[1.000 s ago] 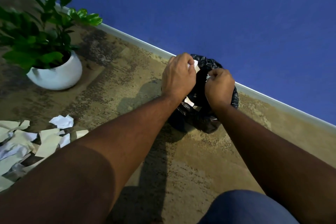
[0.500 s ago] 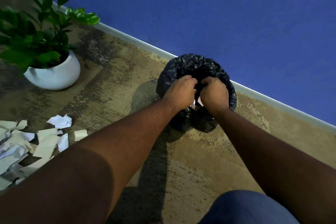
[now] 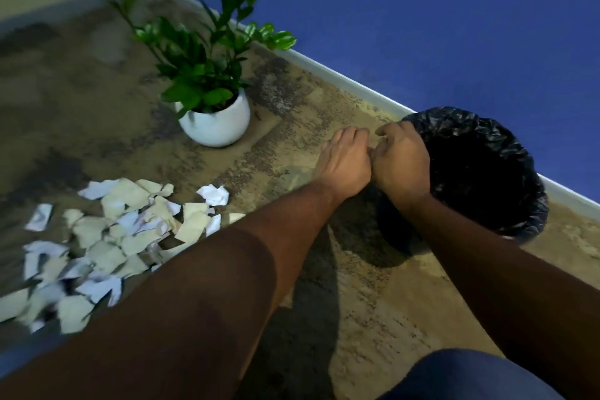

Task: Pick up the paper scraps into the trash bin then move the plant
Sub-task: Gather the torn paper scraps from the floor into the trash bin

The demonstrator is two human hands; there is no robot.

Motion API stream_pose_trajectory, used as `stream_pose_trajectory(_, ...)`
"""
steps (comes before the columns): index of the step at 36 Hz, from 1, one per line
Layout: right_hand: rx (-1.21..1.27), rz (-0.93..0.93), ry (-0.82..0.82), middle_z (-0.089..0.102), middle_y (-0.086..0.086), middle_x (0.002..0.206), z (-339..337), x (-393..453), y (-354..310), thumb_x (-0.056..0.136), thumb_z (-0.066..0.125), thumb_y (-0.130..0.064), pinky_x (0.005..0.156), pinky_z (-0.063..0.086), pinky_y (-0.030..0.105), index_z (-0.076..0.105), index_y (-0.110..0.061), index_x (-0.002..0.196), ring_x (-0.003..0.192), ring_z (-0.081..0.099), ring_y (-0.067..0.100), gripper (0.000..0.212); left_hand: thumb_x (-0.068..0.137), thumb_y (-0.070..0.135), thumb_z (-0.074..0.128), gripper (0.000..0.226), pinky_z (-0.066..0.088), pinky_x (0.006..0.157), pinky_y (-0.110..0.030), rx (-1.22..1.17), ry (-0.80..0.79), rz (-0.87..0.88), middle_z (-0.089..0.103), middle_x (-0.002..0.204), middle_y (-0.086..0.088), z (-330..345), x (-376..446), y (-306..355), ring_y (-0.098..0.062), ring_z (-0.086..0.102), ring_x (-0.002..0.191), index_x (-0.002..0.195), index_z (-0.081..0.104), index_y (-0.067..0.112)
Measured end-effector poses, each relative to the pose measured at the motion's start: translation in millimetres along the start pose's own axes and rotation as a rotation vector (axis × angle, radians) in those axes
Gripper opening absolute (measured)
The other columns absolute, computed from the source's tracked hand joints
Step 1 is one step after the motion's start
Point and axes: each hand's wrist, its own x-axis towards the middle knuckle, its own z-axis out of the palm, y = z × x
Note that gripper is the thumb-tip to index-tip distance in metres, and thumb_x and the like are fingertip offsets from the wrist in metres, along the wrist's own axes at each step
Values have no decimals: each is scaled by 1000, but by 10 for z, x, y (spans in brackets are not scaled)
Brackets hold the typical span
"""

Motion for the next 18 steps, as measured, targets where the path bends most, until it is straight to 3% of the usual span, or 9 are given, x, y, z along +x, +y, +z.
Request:
stream_pose_trajectory(3, 22, -70, -102, 61, 12, 107, 219, -21, -212, 82, 61, -11, 79, 51, 35, 65, -7, 105, 96, 60, 31, 24, 94, 21, 47, 41, 42, 104, -47, 60, -40, -85, 53, 134, -10, -129, -74, -312, -29, 48, 127, 134, 50, 12)
stream_pose_trajectory(6, 32, -107, -279, 58, 9, 116, 471, -32, -396, 85, 60, -12, 91, 52, 41, 61, -13, 116, 107, 57, 29, 31, 93, 26, 49, 46, 42, 104, -48, 134, -84, -143, 49, 136, -11, -274, -226, -609, -31, 45, 129, 137, 47, 13)
stream_pose_trajectory(9, 40, -167, -415, 55, 7, 122, 713, -39, -584, 84, 64, -14, 97, 49, 39, 58, -16, 124, 114, 54, 27, 41, 93, 31, 49, 49, 42, 102, -50, 184, -131, -203, 45, 136, -12, -415, -454, -921, -32, 42, 128, 138, 43, 13)
stream_pose_trajectory(18, -60, -384, -793, 44, 16, 127, 1224, 161, -1283, 87, 63, -19, 96, 43, 40, 48, -9, 129, 117, 48, 37, 46, 83, 32, 68, 67, 44, 105, -49, 247, -293, -447, 38, 143, -14, -832, -958, -1948, -36, 46, 128, 141, 39, 13)
